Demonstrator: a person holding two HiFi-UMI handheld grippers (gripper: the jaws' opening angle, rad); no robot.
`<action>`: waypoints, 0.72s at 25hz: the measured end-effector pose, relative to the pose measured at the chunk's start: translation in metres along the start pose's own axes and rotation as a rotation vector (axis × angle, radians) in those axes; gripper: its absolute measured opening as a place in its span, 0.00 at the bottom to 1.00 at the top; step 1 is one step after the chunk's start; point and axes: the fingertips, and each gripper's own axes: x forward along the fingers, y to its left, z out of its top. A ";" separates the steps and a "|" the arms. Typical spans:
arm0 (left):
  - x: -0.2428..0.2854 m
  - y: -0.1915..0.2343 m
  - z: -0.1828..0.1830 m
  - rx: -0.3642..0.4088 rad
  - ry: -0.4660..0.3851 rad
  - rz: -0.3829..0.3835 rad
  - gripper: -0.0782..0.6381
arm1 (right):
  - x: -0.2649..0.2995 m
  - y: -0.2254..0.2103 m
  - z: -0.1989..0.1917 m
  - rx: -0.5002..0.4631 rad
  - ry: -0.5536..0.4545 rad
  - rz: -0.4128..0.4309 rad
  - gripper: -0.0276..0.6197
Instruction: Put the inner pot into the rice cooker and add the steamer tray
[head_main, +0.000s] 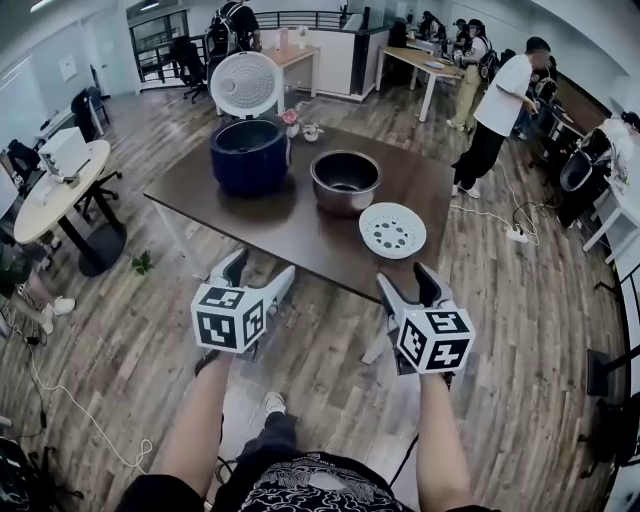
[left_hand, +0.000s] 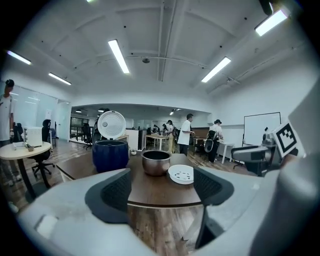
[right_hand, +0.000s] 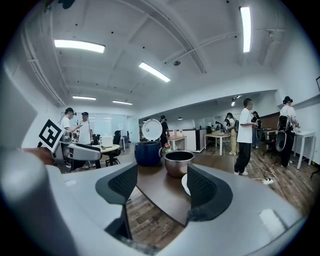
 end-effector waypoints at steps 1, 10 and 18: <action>0.009 0.010 0.002 -0.006 0.004 -0.006 0.66 | 0.010 0.000 0.002 0.004 0.001 -0.013 0.51; 0.087 0.085 0.028 -0.048 0.019 -0.109 0.70 | 0.096 0.000 0.020 0.008 0.025 -0.119 0.58; 0.136 0.133 0.052 -0.030 0.020 -0.184 0.70 | 0.153 0.000 0.038 0.024 0.024 -0.202 0.59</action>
